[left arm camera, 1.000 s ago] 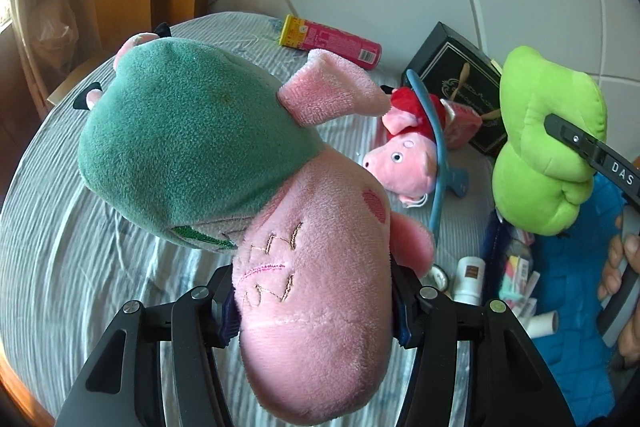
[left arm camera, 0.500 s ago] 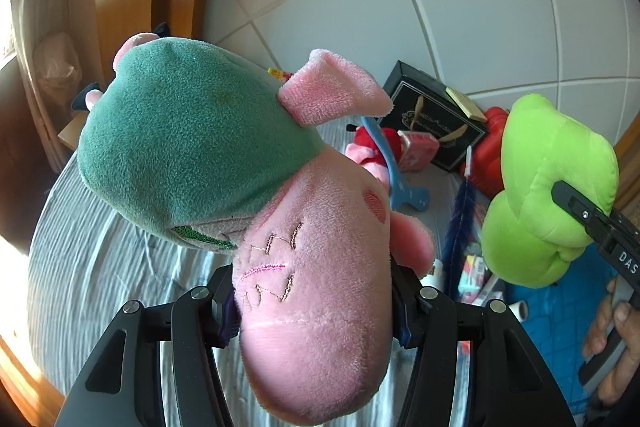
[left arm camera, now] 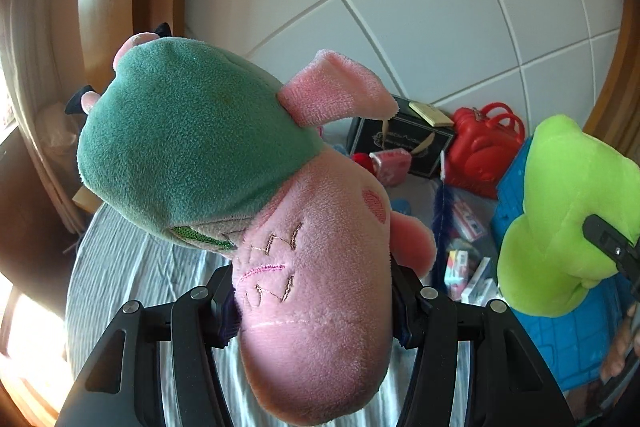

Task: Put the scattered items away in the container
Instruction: 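Carry the pig and frog in both grippers over the blue crate, then open both grippers to drop the pig and frog into the crate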

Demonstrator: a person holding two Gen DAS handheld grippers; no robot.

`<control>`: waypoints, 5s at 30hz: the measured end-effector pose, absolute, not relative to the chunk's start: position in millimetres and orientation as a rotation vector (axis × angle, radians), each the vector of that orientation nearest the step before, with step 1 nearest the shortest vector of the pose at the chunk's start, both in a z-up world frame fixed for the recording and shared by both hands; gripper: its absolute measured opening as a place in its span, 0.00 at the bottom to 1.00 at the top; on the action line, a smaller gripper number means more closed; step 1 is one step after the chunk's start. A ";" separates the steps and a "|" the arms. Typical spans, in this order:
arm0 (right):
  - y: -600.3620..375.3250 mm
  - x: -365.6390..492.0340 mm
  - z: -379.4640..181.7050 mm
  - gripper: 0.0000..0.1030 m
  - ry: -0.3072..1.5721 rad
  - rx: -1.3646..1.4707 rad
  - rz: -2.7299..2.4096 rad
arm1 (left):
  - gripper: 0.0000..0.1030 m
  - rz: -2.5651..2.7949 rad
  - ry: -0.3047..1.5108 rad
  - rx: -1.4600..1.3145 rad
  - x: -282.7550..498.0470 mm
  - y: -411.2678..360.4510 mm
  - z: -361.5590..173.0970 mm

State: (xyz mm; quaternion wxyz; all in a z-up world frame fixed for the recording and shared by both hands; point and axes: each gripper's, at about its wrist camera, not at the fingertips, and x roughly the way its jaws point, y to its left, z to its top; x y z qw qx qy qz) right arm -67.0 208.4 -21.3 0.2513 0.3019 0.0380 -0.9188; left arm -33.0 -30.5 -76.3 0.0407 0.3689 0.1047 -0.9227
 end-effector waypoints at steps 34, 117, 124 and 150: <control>364.6 -8.6 48.7 0.56 -0.074 0.596 -2.690 | 0.55 -3.160 -0.024 1.029 -47.1 152.0 12.7; 651.5 -34.4 18.4 0.97 -0.336 0.724 -3.223 | 0.97 -3.690 -0.435 1.344 -233.4 559.3 52.6; 642.7 -35.2 20.2 0.97 -0.323 0.729 -3.204 | 0.97 -3.674 -0.411 1.338 -232.4 543.7 51.9; 586.1 -9.1 39.3 1.00 -0.212 0.704 -3.105 | 0.98 -3.533 -0.385 1.178 -160.2 455.1 49.0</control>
